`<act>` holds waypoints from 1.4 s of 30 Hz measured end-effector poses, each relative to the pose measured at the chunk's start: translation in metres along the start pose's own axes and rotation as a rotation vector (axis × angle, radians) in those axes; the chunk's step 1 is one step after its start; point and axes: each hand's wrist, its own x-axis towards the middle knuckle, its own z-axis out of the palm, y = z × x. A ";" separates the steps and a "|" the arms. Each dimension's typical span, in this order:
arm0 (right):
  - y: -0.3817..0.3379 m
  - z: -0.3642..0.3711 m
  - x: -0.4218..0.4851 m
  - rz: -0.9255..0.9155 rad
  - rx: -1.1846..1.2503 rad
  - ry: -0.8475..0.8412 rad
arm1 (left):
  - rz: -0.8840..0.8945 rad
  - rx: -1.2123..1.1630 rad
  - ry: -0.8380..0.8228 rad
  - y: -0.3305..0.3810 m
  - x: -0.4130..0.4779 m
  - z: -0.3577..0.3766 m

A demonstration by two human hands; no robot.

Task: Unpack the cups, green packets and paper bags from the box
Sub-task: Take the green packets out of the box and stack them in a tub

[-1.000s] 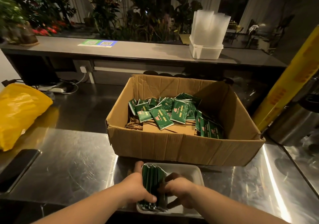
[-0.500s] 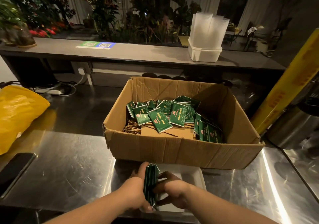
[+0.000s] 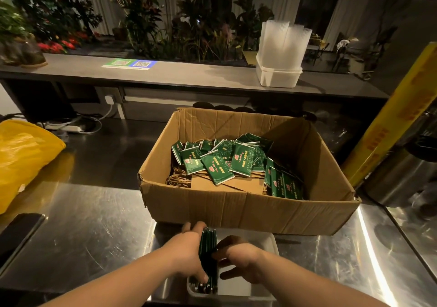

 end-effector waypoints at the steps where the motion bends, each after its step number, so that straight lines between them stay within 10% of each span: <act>1: -0.001 0.000 0.000 -0.005 -0.025 0.015 | 0.001 0.015 0.019 0.003 -0.001 -0.002; 14: 0.004 0.000 0.009 -0.127 -0.212 0.276 | 0.018 0.040 0.282 0.011 -0.005 -0.015; 21: 0.012 0.004 0.000 0.019 0.299 0.151 | -0.049 0.115 0.166 0.009 0.003 -0.007; 34: 0.010 0.011 0.011 -0.177 -0.210 0.142 | -0.260 0.074 -0.014 0.011 0.019 0.006; 42: 0.012 0.015 0.016 -0.148 -0.137 0.150 | -0.199 -0.029 0.175 0.007 0.020 0.015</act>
